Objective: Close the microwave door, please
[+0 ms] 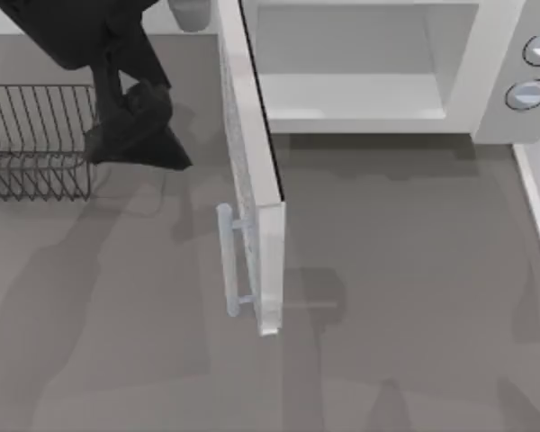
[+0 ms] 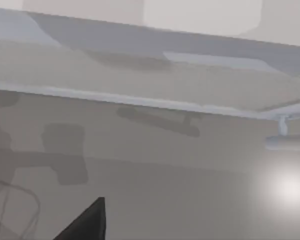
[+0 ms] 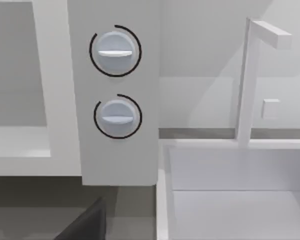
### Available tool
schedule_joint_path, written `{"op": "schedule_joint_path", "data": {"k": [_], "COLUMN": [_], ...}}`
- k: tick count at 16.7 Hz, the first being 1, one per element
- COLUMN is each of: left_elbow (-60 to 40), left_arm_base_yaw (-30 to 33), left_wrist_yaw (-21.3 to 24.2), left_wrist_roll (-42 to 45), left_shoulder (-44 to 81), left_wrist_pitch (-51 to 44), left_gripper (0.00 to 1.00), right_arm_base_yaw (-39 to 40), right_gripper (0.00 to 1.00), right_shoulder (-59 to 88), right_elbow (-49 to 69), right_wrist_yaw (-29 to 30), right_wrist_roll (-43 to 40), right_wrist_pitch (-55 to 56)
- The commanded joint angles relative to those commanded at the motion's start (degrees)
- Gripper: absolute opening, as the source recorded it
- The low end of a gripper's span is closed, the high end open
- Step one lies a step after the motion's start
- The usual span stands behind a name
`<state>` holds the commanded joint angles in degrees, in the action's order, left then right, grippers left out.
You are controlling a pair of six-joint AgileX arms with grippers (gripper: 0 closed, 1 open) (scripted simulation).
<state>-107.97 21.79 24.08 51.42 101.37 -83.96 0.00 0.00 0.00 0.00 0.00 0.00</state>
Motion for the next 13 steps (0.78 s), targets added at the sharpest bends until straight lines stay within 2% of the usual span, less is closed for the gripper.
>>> {"op": "schedule_joint_path", "data": {"k": [5, 13], "left_elbow": [-8.85, -6.44], "left_arm_base_yaw": [0.65, 1.25], "left_wrist_yaw": [1.59, 1.39], "left_wrist_roll": [3.52, 2.83], "left_shoulder": [2.88, 2.57], "left_wrist_pitch": [-1.69, 0.72], "left_gripper": [1.00, 1.00], "right_arm_base_yaw": [0.00, 0.00], "right_gripper": [1.00, 1.00], "right_shoulder": [0.00, 0.00], "right_elbow": [0.00, 0.00], "right_wrist_yaw": [0.00, 0.00], "right_wrist_roll": [0.00, 0.00], "right_wrist_pitch": [0.00, 0.00]}}
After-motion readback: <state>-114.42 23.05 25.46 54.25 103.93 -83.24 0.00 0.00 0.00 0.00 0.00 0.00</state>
